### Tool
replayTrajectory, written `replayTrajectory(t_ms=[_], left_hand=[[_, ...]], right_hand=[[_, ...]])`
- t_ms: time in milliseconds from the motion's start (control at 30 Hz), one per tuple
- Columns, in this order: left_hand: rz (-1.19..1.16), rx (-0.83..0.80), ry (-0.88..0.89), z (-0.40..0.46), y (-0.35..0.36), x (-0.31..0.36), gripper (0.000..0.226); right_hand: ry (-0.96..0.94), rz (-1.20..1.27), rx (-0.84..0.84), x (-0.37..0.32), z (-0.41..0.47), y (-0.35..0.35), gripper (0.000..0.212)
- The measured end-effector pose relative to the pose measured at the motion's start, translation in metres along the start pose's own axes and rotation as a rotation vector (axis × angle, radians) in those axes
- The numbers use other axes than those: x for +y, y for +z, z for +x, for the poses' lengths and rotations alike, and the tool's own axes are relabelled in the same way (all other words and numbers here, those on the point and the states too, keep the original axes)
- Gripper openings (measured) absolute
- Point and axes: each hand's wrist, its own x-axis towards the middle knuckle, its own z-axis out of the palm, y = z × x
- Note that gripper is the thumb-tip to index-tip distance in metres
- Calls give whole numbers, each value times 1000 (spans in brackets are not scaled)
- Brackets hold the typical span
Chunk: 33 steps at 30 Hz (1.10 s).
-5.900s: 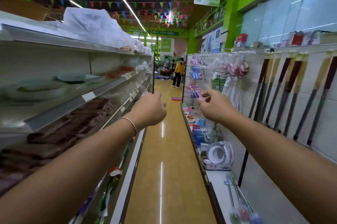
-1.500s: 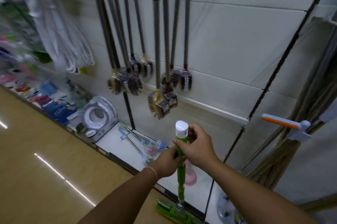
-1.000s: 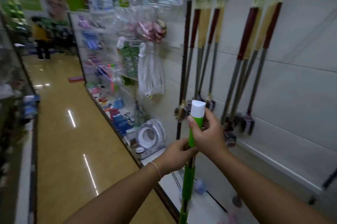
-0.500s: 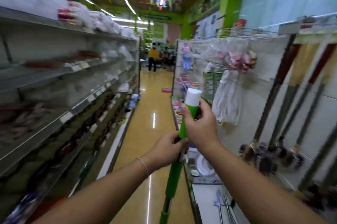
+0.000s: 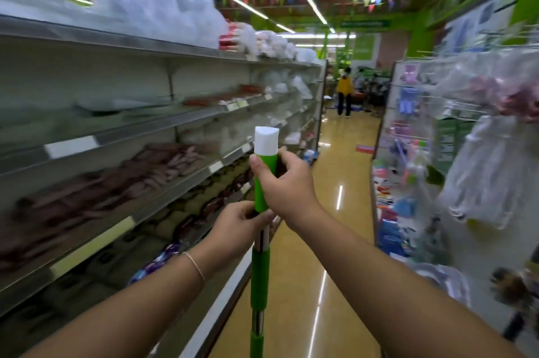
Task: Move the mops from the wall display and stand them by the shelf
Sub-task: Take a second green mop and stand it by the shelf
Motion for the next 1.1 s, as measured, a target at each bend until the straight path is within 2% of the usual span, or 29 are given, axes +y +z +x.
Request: replayTrajectory(t_ms=[300, 400, 500, 567, 733, 900, 1100], left_hand=[[-34, 309, -165, -105, -114, 3, 30], [-40, 393, -184, -150, -154, 2, 22], [-17, 457, -199, -193, -188, 5, 23], [-5, 511, -207, -221, -208, 6, 28], [45, 644, -236, -292, -250, 8, 28], [64, 764, -240, -355, -276, 24, 15], [165, 977, -315, -428, -306, 45, 26]], right_hand=[[-77, 96, -302, -71, -37, 122, 31], [-96, 137, -366, -99, -65, 165, 32], [-109, 202, -410, -130, -95, 201, 40], [-125, 232, -445, -149, -115, 220, 38], [-148, 299, -580, -193, -165, 263, 35], [-153, 420, -719, -231, -205, 298, 28], [-214, 611, -939, -280, -247, 342, 31]])
